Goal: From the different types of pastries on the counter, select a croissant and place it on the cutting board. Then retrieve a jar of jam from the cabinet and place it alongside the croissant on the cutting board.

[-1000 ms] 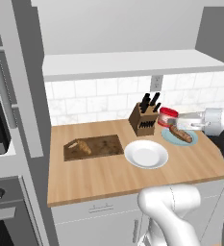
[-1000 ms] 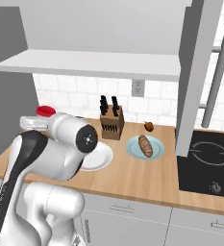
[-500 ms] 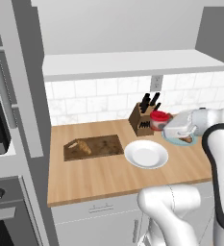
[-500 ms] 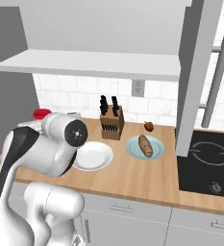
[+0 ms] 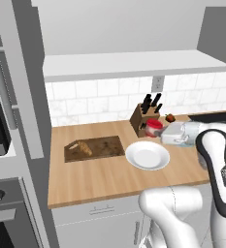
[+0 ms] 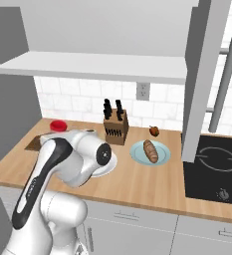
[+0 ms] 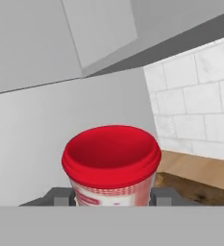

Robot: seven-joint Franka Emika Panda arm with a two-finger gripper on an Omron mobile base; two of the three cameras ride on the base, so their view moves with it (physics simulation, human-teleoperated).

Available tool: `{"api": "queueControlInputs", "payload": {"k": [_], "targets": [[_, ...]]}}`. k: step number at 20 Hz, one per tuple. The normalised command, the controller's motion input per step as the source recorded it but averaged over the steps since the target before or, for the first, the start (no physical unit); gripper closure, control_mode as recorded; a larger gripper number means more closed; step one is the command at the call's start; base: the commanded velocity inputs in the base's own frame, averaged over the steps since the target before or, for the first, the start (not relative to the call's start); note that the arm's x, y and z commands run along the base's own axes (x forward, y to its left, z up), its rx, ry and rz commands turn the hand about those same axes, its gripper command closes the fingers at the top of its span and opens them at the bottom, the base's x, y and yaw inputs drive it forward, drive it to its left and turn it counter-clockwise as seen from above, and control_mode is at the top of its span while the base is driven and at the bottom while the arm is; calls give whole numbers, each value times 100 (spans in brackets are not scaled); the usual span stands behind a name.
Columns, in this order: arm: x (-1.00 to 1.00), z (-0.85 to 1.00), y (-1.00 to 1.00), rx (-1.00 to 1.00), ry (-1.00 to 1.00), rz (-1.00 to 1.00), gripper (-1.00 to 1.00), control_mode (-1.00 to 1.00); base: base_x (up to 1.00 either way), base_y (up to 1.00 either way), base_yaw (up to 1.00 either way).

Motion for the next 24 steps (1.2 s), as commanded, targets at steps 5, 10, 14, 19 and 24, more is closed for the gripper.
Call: {"api": "queueControlInputs", "payload": {"k": [5, 10, 14, 19, 24], "targets": [[24, -37, 29, -6, 0, -12, 100, -100, 0, 0, 0], [40, -27, 46, -8, 0, -19, 100, -100, 0, 0, 0], [1, -8, 0, -1, 0, 0, 100, -100, 0, 0, 0], [39, -58, 22, -16, 0, -1, 100, -100, 0, 0, 0], [71, -61, 37, -18, 0, -5, 100, -100, 0, 0, 0]]}}
